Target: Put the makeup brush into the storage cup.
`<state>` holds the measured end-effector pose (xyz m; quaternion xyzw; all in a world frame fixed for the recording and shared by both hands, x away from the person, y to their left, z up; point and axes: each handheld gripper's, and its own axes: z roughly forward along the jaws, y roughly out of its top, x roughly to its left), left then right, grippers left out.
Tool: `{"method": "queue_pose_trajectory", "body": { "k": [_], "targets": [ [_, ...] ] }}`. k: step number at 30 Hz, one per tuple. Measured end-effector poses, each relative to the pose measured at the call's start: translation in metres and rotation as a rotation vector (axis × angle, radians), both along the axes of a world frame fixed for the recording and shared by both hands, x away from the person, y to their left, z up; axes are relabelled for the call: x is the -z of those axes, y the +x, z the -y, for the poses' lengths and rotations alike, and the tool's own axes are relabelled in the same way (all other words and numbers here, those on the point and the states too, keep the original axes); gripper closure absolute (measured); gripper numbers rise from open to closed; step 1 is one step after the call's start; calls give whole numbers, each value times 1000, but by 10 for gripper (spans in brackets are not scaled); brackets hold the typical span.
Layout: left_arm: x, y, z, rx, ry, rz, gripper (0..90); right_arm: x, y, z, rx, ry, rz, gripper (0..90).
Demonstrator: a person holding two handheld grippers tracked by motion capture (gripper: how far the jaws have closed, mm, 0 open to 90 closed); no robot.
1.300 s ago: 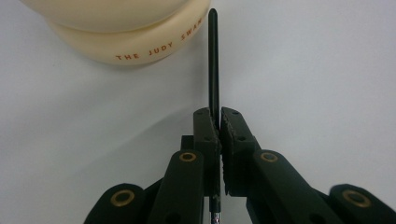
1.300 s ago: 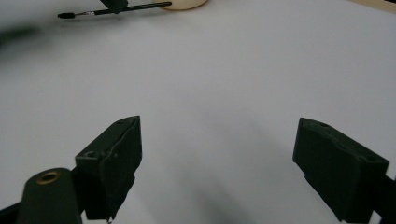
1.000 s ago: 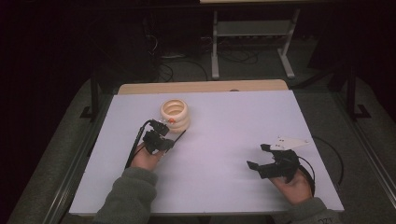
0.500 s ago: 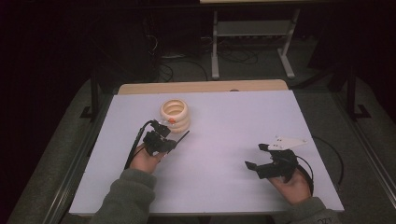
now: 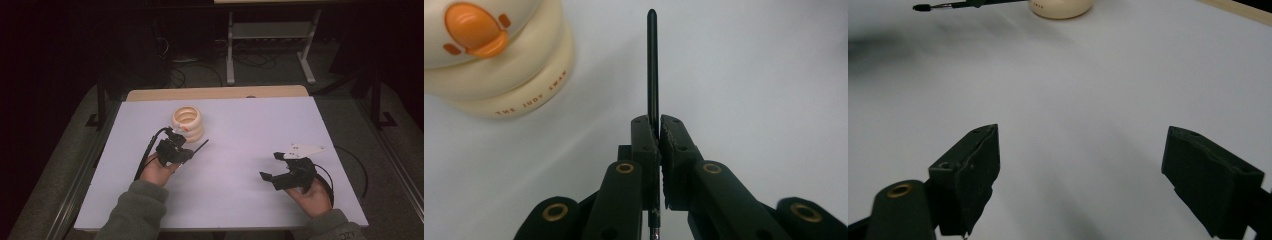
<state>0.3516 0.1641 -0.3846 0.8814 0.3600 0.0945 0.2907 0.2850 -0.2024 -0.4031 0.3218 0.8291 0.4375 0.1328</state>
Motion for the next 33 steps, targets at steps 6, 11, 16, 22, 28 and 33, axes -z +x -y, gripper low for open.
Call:
{"method": "queue_pose_trajectory", "body": {
  "k": [6, 11, 16, 22, 28, 33],
  "targets": [
    [-3, -4, 5, 19, -18, 1, 861, -5, 3, -5, -14, -2, 2, 146],
    [-4, -5, 5, 31, -30, 0, 861, -8, 5, -11, -33, -19, 4, 147],
    [-6, -7, 5, 46, -34, -1, 861, -12, 7, -15, -50, -22, -4, 148],
    [-6, -10, 7, 75, -23, 1, 861, -15, 10, -20, -72, -35, -6, 149],
    [-7, -13, 8, 94, -33, -5, 861, -21, 11, -25, -96, -42, -5, 149],
    [-9, -16, 10, 111, -61, -13, 861, -25, 12, -30, -116, -44, -11, 149]
  ]
}}
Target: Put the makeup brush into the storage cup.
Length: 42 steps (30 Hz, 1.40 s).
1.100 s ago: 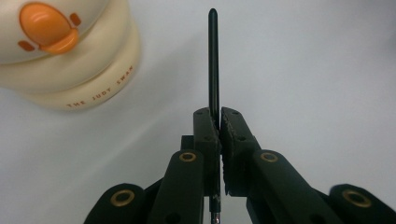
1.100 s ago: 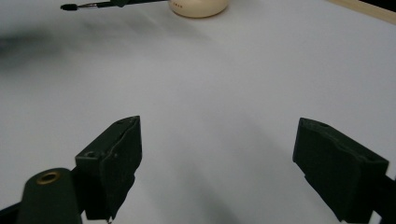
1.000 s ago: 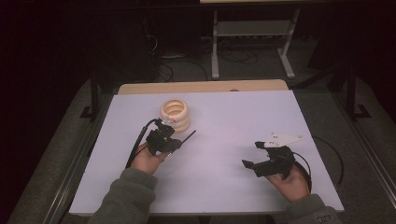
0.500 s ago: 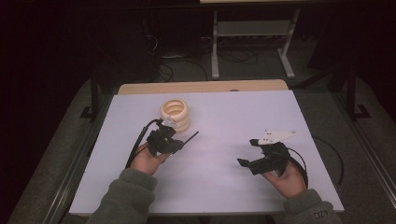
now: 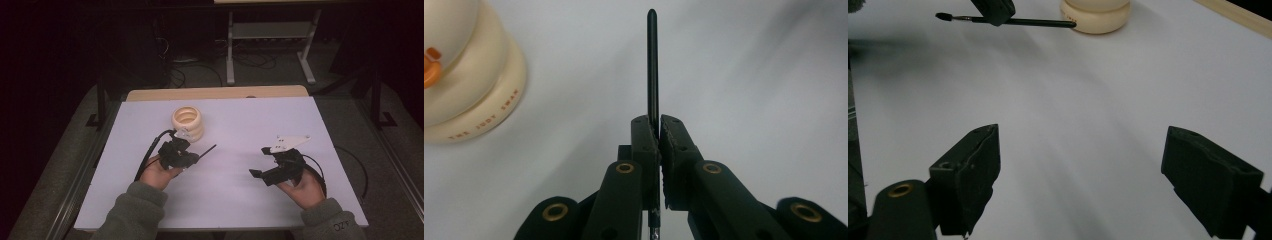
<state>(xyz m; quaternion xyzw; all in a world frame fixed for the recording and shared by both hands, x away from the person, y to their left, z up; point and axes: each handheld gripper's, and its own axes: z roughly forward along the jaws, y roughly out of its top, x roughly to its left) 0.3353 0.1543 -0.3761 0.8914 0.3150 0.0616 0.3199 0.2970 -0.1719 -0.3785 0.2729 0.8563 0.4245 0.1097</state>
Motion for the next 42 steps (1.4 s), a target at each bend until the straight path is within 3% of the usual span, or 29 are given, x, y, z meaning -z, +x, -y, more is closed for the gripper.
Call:
{"method": "queue_pose_trajectory", "body": {
  "k": [14, 25, 42],
  "targets": [
    [-4, -8, 6, 72, 0, 15, 861, -10, 3, -18, -70, -5, -3, 149],
    [-10, -20, 15, 152, -16, 29, 861, -15, 9, -37, -163, -31, -5, 149],
    [-11, -39, 37, 269, -37, 33, 861, -15, 10, -44, -230, -54, -14, 212]
  ]
}}
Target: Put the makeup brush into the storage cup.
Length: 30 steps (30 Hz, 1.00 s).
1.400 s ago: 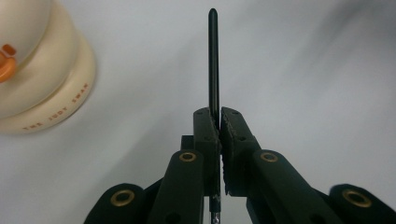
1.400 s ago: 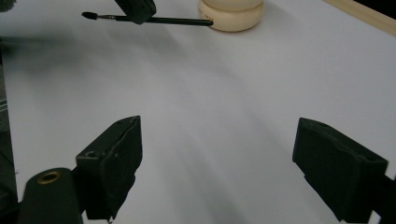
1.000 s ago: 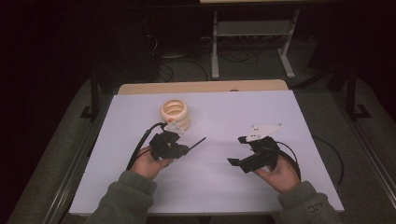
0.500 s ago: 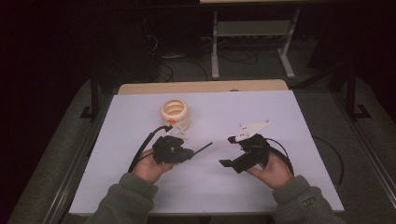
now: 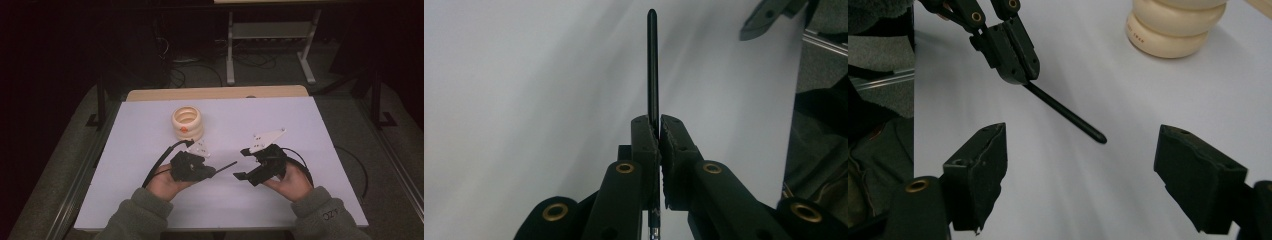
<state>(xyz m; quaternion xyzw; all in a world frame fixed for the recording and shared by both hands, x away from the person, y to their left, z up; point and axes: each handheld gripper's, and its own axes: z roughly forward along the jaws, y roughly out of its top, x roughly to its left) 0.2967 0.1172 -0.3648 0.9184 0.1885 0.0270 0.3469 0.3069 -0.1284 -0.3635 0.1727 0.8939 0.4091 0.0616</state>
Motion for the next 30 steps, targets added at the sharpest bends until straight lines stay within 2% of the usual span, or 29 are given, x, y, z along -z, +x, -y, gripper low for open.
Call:
{"method": "queue_pose_trajectory", "body": {
  "k": [2, 7, 13, 17, 20, 21, 25, 30],
  "targets": [
    [0, -2, 2, 22, 7, 5, 861, 0, 0, -1, -12, -8, -6, 226],
    [0, -8, 8, 66, -5, -3, 861, 3, 0, -3, -68, -37, -4, 298],
    [-1, -12, 12, 121, 0, -3, 861, 5, -3, -7, -143, -39, -17, 379],
    [0, -14, 14, 147, 3, -2, 860, 7, -4, -8, -202, -49, -17, 460],
    [0, -16, 16, 165, 8, -9, 861, 8, -6, -10, -231, -56, -41, 518],
    [0, -16, 16, 176, 13, -11, 860, 9, -5, -11, -254, -65, -25, 547],
    [0, -18, 19, 197, 19, -6, 861, 12, -7, -14, -305, -83, -41, 625],
    [1, -19, 21, 222, 25, -16, 861, 14, -9, -17, -349, -104, -58, 716]
  ]
}}
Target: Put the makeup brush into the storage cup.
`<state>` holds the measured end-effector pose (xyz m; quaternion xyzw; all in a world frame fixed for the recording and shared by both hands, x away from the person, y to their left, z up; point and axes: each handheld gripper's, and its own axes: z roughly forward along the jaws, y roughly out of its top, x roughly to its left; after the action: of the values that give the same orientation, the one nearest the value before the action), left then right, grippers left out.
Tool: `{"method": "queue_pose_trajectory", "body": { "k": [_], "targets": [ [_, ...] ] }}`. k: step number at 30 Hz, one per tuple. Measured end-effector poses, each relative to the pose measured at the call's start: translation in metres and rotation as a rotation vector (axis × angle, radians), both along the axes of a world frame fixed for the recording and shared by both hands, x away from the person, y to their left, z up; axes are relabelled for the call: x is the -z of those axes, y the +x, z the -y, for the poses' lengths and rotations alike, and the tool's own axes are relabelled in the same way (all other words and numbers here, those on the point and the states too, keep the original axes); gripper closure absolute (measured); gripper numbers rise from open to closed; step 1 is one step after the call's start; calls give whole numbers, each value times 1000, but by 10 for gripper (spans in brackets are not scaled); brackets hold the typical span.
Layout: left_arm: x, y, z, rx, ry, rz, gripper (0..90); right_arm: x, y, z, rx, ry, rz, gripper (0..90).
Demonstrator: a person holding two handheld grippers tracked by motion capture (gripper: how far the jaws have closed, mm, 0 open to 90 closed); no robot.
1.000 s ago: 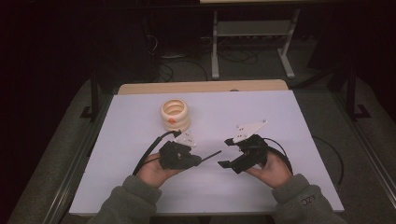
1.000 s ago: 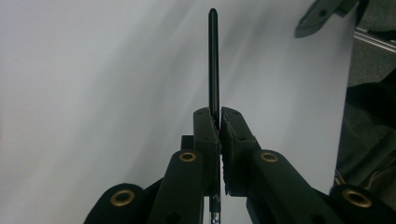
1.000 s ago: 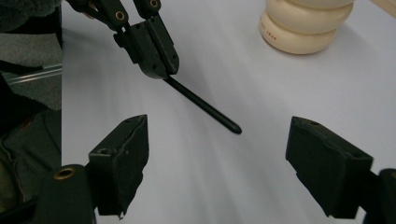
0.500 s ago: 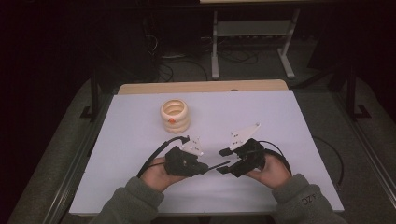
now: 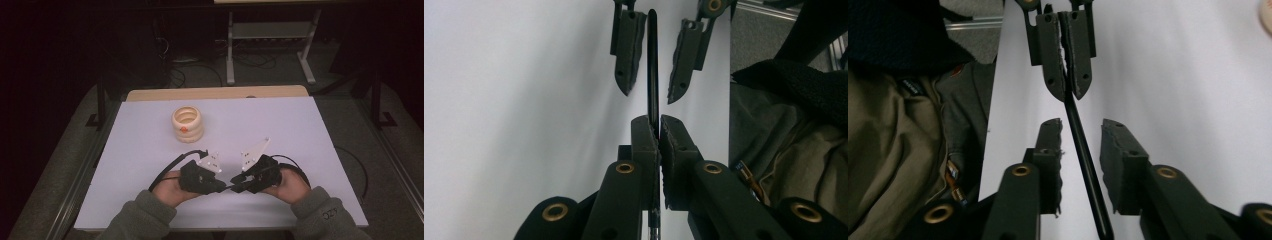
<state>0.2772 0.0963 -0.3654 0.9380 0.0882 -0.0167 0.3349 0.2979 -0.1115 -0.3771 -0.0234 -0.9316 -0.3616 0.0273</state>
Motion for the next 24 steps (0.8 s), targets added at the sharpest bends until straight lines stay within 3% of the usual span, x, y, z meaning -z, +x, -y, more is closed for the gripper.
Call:
{"method": "queue_pose_trajectory", "body": {
  "k": [6, 17, 21, 23, 24],
  "targets": [
    [1, -2, 2, 25, 14, -10, 861, 2, -1, -1, -40, -21, -17, 795],
    [3, -3, 3, 59, 20, -16, 860, 5, -3, -3, -86, -24, -45, 841],
    [5, -3, 4, 68, 19, -42, 845, 5, -6, -3, -92, -40, -46, 846],
    [5, -2, 2, 61, 12, -48, 724, 6, -7, -3, -89, -50, -26, 845],
    [5, -1, 1, 64, 9, -46, 717, 6, -7, -2, -88, -48, -22, 845]
  ]
}}
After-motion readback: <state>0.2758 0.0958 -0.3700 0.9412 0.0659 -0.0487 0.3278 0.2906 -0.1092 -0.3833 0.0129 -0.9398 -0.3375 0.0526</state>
